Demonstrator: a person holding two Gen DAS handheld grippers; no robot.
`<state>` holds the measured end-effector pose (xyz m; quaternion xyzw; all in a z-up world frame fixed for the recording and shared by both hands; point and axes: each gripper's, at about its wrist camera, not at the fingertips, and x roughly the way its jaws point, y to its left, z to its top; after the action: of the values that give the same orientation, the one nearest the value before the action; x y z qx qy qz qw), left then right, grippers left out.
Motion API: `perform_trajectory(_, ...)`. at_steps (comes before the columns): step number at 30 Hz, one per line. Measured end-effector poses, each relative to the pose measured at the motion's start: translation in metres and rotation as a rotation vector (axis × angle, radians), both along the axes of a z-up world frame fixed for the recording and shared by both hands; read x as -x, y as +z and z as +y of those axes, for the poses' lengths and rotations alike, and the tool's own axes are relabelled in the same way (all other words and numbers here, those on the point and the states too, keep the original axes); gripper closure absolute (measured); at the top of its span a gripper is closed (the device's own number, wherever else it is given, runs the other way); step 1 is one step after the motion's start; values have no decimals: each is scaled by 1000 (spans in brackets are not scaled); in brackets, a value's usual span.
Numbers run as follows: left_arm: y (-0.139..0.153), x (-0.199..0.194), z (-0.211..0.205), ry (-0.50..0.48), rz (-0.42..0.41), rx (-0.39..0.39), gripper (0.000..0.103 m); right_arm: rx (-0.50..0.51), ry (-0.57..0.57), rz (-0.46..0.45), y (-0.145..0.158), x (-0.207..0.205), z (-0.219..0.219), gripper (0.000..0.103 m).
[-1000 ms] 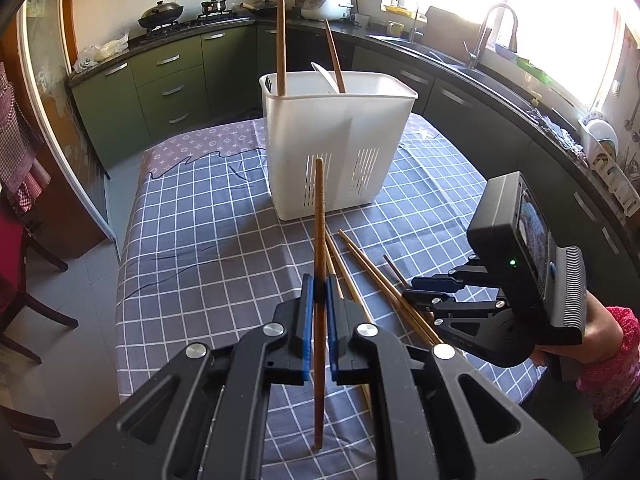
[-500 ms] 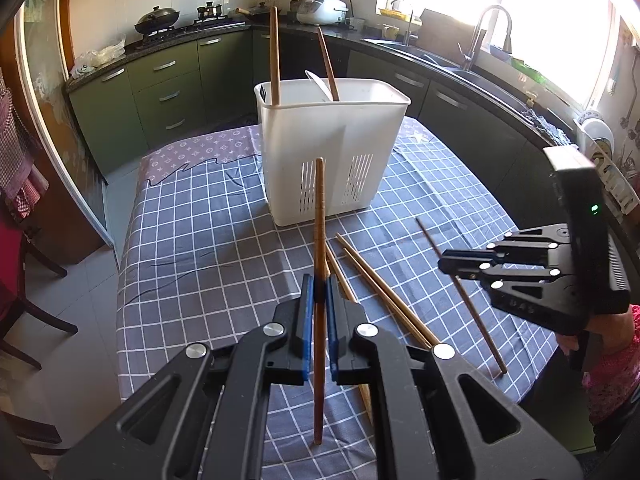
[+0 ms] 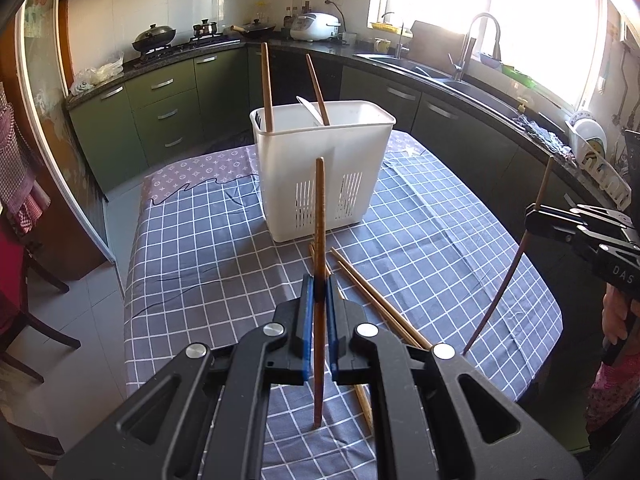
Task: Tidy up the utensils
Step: 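Lift the held chopsticks over the caddy and drop them in with both tools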
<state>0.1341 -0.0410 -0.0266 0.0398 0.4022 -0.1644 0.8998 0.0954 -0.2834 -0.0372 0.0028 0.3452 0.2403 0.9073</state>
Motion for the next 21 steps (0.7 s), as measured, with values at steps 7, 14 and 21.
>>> perform_trajectory(7, 2, 3, 0, -6, -9, 5, 97, -13, 1, -5, 3, 14, -8, 97)
perform_trajectory(14, 13, 8, 2, -14, -39, 24, 97, -18, -3, -4, 1, 15, -12, 97)
perform_trajectory(21, 30, 2, -1, -18, -75, 25, 97, -20, 0, -2, -1, 15, -13, 97)
